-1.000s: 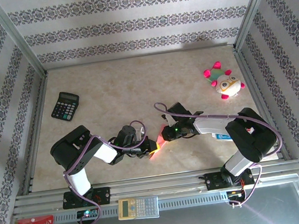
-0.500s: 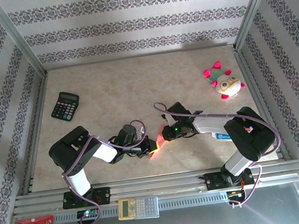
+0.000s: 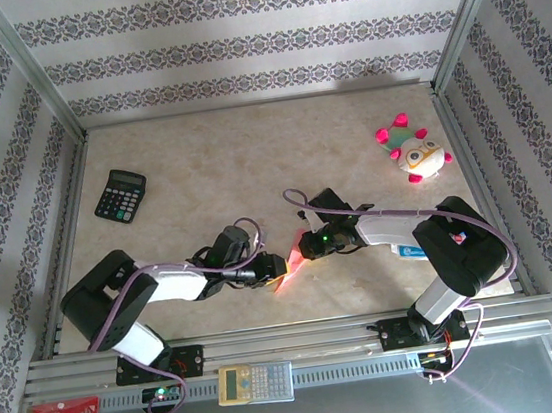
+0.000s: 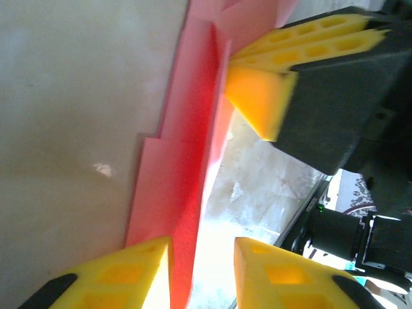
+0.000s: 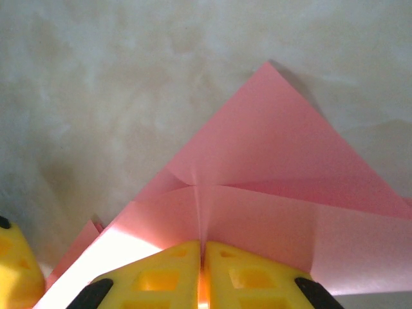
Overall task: Fold a paper plane with a square sheet of paper (pick it up from the middle)
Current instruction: Fold the wing for the fifth time at the center of the table.
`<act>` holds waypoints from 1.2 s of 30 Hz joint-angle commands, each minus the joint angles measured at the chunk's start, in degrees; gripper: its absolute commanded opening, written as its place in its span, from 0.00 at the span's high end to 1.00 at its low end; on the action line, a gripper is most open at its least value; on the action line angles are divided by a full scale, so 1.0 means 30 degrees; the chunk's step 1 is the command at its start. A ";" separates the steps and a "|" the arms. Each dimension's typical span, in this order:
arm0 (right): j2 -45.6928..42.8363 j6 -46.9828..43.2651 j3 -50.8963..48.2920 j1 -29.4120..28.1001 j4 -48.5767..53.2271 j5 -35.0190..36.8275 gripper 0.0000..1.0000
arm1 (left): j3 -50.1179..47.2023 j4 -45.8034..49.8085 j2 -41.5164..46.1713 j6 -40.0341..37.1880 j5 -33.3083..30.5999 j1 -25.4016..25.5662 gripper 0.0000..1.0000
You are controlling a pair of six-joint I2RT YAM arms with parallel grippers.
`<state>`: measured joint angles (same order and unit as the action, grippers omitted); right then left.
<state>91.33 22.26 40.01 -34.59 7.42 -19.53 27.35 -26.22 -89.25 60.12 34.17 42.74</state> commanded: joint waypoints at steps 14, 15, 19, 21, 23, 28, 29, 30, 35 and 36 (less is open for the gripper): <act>0.0934 -0.0475 -0.0036 0.0310 0.1002 0.0644 0.87 | 0.2761 0.2944 0.0093 -0.2961 0.0162 0.2159 0.87; 0.0935 -0.0483 -0.0036 0.0313 0.1004 0.0629 0.86 | 0.2870 0.3111 -0.0074 -0.3025 0.0058 0.2159 0.87; 0.0880 -0.0477 -0.0043 0.0324 0.1035 0.0603 0.87 | 0.3011 0.3656 -0.0656 -0.3209 -0.0310 0.1999 0.89; 0.0875 -0.0474 -0.0065 0.0309 0.1022 0.0608 0.87 | 0.2953 0.3722 -0.0888 -0.3140 -0.0323 0.1875 0.90; 0.0849 -0.0477 -0.0065 0.0324 0.1015 0.0618 0.87 | 0.2838 0.3788 -0.1024 -0.3135 -0.0445 0.1757 0.90; 0.0923 -0.0481 -0.0064 0.0353 0.1032 0.0597 0.87 | 0.2540 0.3708 -0.1332 -0.2997 -0.0407 0.1465 0.91; 0.0919 -0.0482 -0.0065 0.0342 0.1015 0.0607 0.87 | 0.2499 0.3649 -0.1361 -0.2988 -0.0405 0.1430 0.91; 0.0914 -0.0477 -0.0065 0.0339 0.1013 0.0600 0.87 | 0.2455 0.3607 -0.1359 -0.2974 -0.0426 0.1405 0.91; 0.0905 -0.0477 -0.0065 0.0353 0.1013 0.0599 0.87 | 0.2256 0.3324 -0.1478 -0.2859 -0.0319 0.1282 0.92; 0.0905 -0.0477 -0.0065 0.0355 0.1029 0.0596 0.87 | 0.2178 0.3301 -0.1505 -0.2828 -0.0332 0.1255 0.92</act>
<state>91.77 22.09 40.36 -34.22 7.44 -20.21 34.98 -16.49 -92.97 52.03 32.97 47.24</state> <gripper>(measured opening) 0.131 0.083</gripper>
